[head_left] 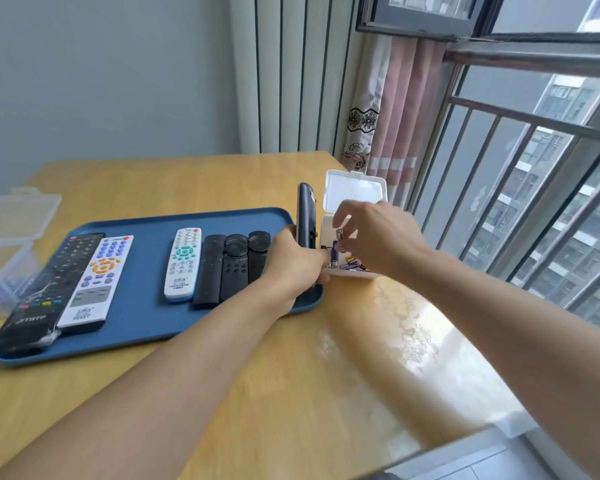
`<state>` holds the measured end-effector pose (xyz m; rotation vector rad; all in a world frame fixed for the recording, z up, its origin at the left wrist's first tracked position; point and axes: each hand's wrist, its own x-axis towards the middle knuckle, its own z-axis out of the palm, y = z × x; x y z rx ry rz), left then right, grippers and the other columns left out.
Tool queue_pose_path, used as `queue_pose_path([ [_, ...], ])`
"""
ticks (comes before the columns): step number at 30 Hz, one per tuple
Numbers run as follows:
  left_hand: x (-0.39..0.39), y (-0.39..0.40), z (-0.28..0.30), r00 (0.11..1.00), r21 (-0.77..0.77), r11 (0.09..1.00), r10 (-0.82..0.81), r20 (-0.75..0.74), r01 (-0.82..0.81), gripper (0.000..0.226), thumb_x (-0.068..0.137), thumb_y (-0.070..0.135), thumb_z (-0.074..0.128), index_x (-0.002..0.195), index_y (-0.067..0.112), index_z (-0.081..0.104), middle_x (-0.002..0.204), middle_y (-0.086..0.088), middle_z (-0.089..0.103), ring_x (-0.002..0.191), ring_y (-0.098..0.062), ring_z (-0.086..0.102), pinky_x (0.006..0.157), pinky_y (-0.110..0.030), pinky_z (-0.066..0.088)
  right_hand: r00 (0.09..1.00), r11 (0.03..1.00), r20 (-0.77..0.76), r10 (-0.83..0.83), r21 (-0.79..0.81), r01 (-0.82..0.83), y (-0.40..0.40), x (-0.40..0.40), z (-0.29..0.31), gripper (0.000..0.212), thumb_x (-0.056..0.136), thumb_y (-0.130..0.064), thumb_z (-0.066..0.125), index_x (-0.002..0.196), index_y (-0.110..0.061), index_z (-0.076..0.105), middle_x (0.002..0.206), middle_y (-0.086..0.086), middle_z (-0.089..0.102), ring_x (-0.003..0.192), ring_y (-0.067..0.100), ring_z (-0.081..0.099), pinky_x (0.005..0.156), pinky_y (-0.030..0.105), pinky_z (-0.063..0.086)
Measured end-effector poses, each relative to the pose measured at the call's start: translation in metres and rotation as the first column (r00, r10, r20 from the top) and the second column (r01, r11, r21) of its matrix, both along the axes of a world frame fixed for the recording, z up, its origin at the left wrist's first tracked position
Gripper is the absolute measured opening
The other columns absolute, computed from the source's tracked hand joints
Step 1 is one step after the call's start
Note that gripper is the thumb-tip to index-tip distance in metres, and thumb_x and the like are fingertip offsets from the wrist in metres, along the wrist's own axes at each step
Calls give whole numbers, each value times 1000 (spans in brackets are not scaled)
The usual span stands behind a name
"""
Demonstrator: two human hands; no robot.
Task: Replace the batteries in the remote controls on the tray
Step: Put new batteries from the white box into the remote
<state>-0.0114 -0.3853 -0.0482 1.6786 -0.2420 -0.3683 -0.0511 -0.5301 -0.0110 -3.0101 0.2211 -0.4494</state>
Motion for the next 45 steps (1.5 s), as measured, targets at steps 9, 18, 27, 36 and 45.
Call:
queue_pose_path([
  [9, 0, 6, -5, 997, 78, 995, -67, 38, 64, 28, 89, 4, 64, 113, 15, 55, 86, -5, 60, 46, -12, 61, 43, -22, 42, 915, 965, -337, 222, -56, -255, -10, -26, 32, 28, 95, -13, 61, 116, -30, 70, 103, -7, 71, 90, 13, 66, 83, 34, 58],
  [18, 0, 5, -7, 997, 74, 996, -63, 52, 59, 23, 91, 10, 63, 112, 14, 55, 81, -8, 59, 45, -14, 58, 43, -22, 41, 910, 794, -415, 5, -551, -256, 2, -4, 15, 22, 86, 10, 48, 85, -9, 57, 72, 4, 52, 60, 20, 47, 47, 28, 33],
  [27, 5, 5, -5, 997, 19, 1000, -20, 71, 18, 17, 96, 14, 60, 112, 11, 59, 75, -8, 61, 47, -15, 55, 44, -24, 44, 866, 725, -499, 20, -590, -357, -5, 20, 16, 20, 94, 4, 45, 100, -10, 58, 73, 1, 41, 73, 25, 52, 53, 29, 36],
  [36, 14, 51, 21, 985, -329, 934, 91, -149, -137, 53, 104, 53, 44, 92, 5, 66, 79, -14, 66, 48, -21, 60, 51, -35, 55, 954, 840, -271, 127, -482, -249, -26, 24, 25, 37, 97, -9, 58, 129, -26, 63, 110, -4, 71, 94, 18, 68, 75, 30, 57],
  [45, 16, 147, 23, 992, -287, 950, 130, -4, -125, 53, 103, 59, 34, 121, 15, 57, 76, -16, 71, 48, -27, 57, 38, -25, 40, 961, -201, 94, 259, 979, -41, 76, 31, 18, 8, 102, -7, 51, 105, -11, 57, 92, 8, 68, 77, 18, 66, 62, 24, 48],
])
